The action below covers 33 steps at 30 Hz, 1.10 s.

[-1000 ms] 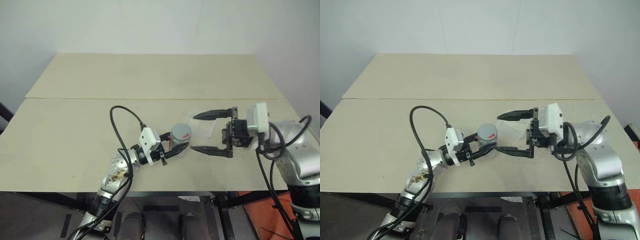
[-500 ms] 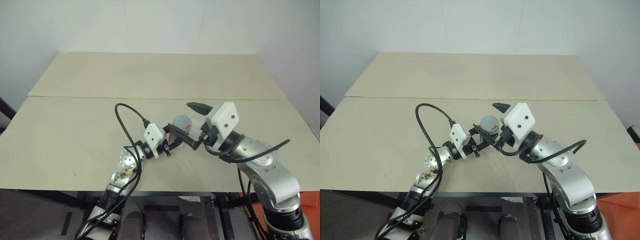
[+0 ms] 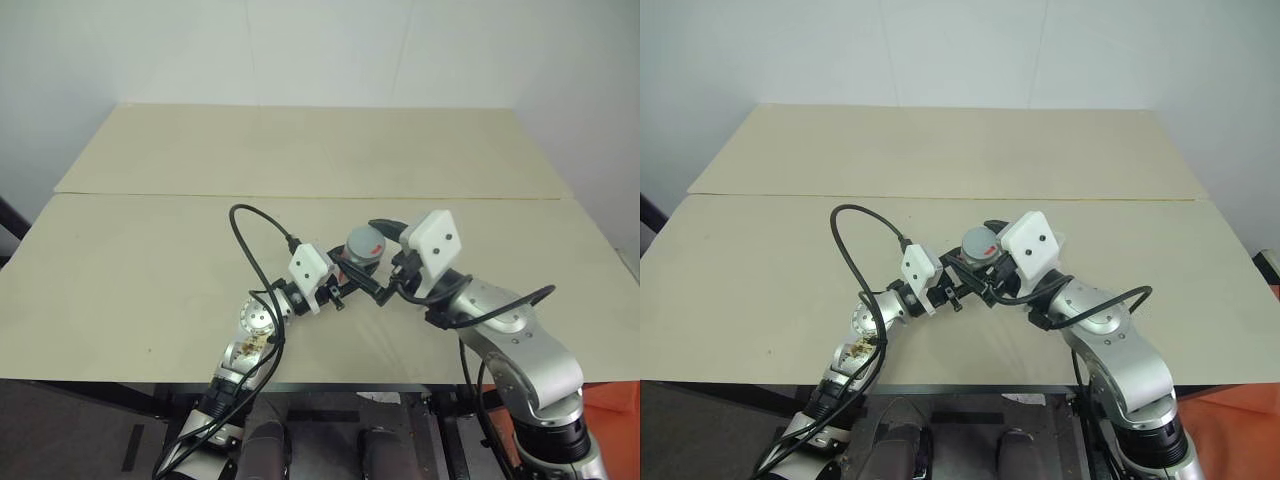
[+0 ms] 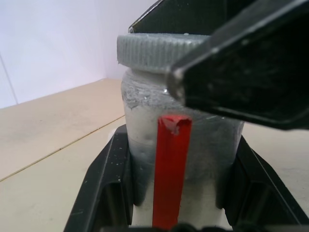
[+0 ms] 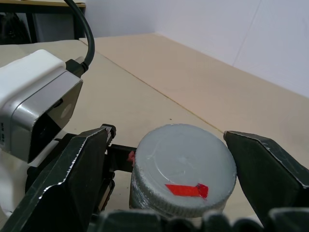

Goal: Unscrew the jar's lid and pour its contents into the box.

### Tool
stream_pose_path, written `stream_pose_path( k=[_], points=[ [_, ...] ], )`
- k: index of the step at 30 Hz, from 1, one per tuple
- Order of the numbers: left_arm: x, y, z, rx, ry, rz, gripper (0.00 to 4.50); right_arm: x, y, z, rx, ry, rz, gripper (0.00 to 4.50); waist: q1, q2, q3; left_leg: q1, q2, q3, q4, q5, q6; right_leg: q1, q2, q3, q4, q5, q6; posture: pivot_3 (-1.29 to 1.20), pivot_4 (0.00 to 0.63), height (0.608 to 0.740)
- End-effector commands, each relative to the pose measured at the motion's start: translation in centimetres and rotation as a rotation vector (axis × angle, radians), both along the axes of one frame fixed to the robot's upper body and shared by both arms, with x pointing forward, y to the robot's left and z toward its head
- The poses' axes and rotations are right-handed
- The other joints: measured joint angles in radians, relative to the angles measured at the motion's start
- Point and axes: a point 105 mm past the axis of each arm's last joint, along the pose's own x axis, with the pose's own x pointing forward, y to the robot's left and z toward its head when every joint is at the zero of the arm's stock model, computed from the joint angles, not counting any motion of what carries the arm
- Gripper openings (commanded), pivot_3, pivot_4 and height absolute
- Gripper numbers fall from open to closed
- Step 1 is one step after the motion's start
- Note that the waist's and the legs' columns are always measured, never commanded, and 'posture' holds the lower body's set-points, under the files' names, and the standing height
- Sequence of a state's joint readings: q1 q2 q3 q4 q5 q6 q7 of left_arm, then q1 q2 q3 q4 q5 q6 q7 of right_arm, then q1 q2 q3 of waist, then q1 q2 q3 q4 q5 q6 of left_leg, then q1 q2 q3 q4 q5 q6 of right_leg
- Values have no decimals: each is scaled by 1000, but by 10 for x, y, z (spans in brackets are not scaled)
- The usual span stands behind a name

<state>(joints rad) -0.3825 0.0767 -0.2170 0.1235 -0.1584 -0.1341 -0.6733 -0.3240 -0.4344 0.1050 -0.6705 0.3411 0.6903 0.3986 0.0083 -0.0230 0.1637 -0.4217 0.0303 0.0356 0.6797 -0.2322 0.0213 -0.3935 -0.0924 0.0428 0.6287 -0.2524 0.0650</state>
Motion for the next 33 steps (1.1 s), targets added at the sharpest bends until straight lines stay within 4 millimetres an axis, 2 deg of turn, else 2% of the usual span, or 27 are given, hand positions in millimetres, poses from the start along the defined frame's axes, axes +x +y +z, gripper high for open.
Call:
stream_pose_path(
  k=[1, 9, 12, 15, 16, 23, 28, 33],
  points=[
    [-4, -1, 12, -30, -53, -1, 1922, 1, -3, 9, 23, -30, -18, 4465, 0, 0, 0, 0, 0, 0, 0, 0, 0, 0, 0, 0, 0, 0, 0, 0, 150, 740],
    [-4, -3, 11, -43, -35, -4, 1922, 2, -5, 7, 45, -16, -30, 4465, -1, 0, 0, 0, 0, 0, 0, 0, 0, 0, 0, 0, 0, 0, 0, 0, 150, 740],
    [-5, -4, 10, -44, -33, -7, 1922, 3, -6, 5, 51, -8, -38, 3930, -1, 0, 0, 0, 0, 0, 0, 0, 0, 0, 0, 0, 0, 0, 0, 0, 150, 740],
    [-5, -4, 9, -41, -31, -9, 1922, 4, -6, 4, 56, -5, -39, 2938, -1, 0, 0, 0, 0, 0, 0, 0, 0, 0, 0, 0, 0, 0, 0, 0, 150, 740],
    [-5, -4, 9, -40, -31, -10, 1922, 4, -6, 4, 57, -6, -39, 2777, -1, 0, 0, 0, 0, 0, 0, 0, 0, 0, 0, 0, 0, 0, 0, 0, 150, 740],
    [-7, -4, 7, -35, -28, -32, 1922, 3, -6, 2, 46, -4, -8, 2775, -2, 0, 0, 0, 0, 0, 0, 0, 0, 0, 0, 0, 0, 0, 0, 0, 150, 740],
    [-18, -4, 10, -49, -24, -128, 1922, -8, -4, -1, -40, -21, 206, 2775, -2, 0, 0, 0, 0, 1, 0, 0, 0, 1, 0, 0, -1, 0, 0, 0, 150, 740],
    [-32, -4, 11, -49, -21, -253, 1922, -14, -7, 5, -82, -20, 455, 2775, -9, 0, 0, 1, 1, 1, 0, 0, 0, 1, 0, 0, 0, 0, 0, 0, 150, 740]
  ],
)
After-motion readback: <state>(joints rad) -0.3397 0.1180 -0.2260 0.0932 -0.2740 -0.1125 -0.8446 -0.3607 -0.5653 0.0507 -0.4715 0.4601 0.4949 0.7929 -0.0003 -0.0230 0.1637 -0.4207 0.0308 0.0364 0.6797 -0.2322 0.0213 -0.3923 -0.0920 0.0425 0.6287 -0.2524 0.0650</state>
